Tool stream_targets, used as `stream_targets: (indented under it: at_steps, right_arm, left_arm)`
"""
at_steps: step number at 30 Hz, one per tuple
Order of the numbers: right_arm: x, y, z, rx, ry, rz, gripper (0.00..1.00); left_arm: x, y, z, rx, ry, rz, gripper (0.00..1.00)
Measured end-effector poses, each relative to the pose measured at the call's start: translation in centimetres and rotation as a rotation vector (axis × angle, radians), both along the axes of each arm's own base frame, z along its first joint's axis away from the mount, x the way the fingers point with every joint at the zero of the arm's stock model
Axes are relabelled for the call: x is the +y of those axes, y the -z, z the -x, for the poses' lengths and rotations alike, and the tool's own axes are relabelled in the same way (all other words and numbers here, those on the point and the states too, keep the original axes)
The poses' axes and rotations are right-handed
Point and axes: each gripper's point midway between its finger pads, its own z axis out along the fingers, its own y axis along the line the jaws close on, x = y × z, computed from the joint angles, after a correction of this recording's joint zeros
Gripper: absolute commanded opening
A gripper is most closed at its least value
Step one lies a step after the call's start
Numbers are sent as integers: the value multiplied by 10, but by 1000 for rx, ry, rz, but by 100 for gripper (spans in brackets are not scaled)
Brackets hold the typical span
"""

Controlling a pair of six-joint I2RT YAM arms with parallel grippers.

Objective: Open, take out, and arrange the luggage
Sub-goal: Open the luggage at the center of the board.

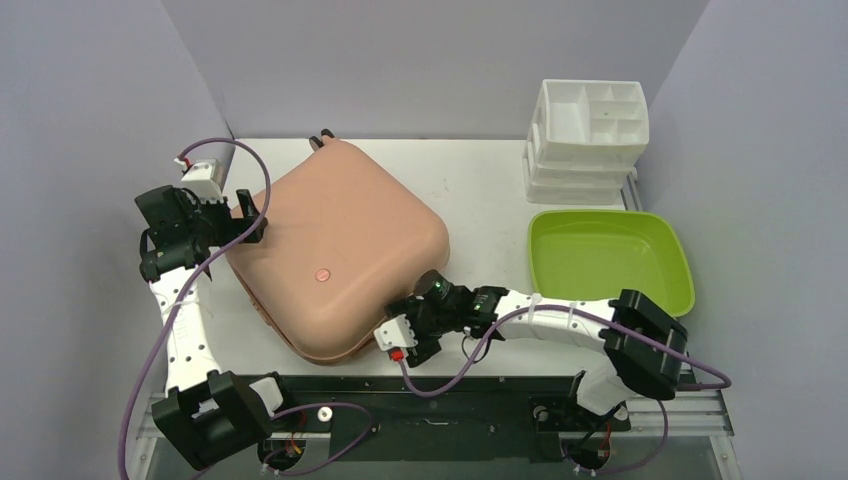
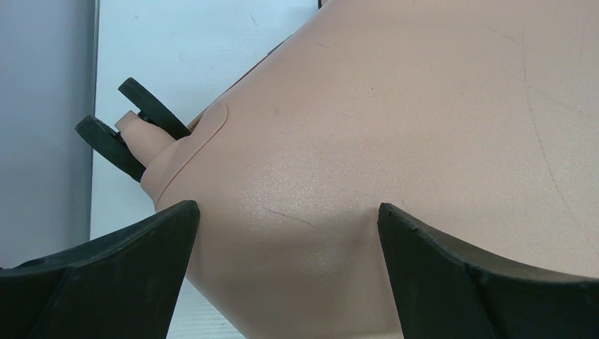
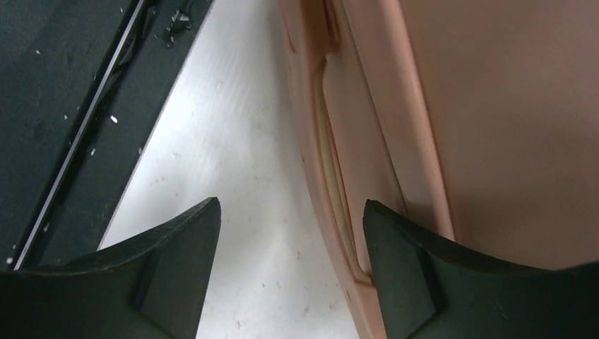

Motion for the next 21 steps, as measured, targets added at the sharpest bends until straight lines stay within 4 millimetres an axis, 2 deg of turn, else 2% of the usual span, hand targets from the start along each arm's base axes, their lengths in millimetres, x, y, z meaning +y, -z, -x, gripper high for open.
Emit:
stream_targets:
  at_steps: [2, 3, 4, 5, 7, 11, 14, 16, 19, 21]
  right_arm:
    - [8, 7, 4, -5, -21, 9, 54]
    - [11, 9, 6, -7, -28, 13, 39]
    - [14, 12, 6, -13, -34, 20, 31]
    - [17, 14, 4, -30, -40, 25, 17]
    - [22, 11, -5, -72, -35, 23, 6]
    - [19, 8, -13, -79, -61, 39, 0]
    - [4, 7, -25, -69, -74, 62, 0]
    - [-15, 6, -42, -71, -54, 91, 0]
    - [-54, 6, -77, -81, 8, 133, 1]
    - [-75, 3, -100, -92, 49, 145, 13]
  left_arm:
    - [0, 0, 0, 0, 0, 2, 96]
    - [0, 0, 0, -1, 1, 3, 96]
    - [0, 0, 0, 0, 2, 3, 96]
    - [0, 0, 0, -1, 2, 3, 96]
    - [0, 0, 0, -1, 2, 2, 96]
    - [2, 0, 1, 0, 1, -1, 96]
    - [4, 3, 0, 7, 0, -3, 96]
    - [5, 7, -2, 20, 0, 2, 96]
    - [9, 7, -9, 27, 3, 6, 96]
    - [12, 8, -14, 34, 1, 8, 96]
